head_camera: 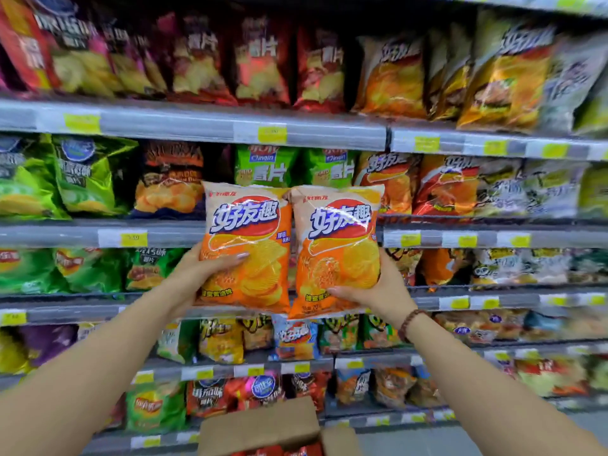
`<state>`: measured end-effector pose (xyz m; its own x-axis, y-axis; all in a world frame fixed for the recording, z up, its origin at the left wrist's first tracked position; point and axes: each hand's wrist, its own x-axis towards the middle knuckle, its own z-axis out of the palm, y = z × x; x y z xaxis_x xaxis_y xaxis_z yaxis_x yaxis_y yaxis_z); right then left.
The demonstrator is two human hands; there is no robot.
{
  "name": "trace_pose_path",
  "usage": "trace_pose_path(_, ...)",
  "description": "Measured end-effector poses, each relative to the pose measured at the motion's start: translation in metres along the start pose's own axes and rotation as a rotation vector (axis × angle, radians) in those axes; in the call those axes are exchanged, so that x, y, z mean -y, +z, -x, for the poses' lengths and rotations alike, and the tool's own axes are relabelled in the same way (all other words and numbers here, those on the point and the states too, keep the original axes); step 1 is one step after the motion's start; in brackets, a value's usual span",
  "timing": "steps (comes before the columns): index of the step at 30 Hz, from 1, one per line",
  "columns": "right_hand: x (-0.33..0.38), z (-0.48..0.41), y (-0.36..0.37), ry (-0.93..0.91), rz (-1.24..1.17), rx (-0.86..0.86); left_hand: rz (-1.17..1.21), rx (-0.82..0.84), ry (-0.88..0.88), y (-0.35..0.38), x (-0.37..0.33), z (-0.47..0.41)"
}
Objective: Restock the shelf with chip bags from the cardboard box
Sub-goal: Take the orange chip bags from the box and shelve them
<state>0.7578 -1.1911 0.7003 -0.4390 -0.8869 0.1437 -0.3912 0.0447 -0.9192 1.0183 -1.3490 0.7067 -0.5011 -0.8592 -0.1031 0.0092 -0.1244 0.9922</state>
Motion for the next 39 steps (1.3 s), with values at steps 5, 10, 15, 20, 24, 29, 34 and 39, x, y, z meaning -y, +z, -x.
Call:
trace_pose_path(5, 0.039, -0.006, -0.060, -0.101, -0.042, -0.063, -0.002, 0.023, 0.142, 0.046, -0.062, -0.004)
trace_pose_path(10, 0.076, -0.010, -0.109, -0.226, -0.030, -0.105, -0.012, 0.042, 0.255, 0.087, -0.116, -0.002)
trace_pose_path(15, 0.097, -0.019, -0.153, -0.278, -0.129, -0.125, -0.019, 0.091, 0.309, 0.127, -0.160, -0.001)
trace_pose_path(20, 0.106, -0.026, -0.184, -0.249, -0.180, -0.170, -0.060, 0.111, 0.332, 0.158, -0.186, -0.001)
trace_pose_path(24, 0.112, -0.032, -0.200, -0.219, -0.243, -0.160, -0.066, 0.096, 0.346, 0.171, -0.200, -0.004)
trace_pose_path(29, 0.117, -0.051, -0.208, -0.192, -0.238, -0.177, -0.076, 0.078, 0.321, 0.173, -0.208, -0.018)
trace_pose_path(34, 0.131, -0.080, -0.205, -0.181, -0.236, -0.178, -0.065, 0.097, 0.298, 0.161, -0.219, -0.038)
trace_pose_path(39, 0.144, -0.110, -0.210, -0.165, -0.207, -0.168, -0.040, 0.078, 0.254, 0.150, -0.236, -0.062)
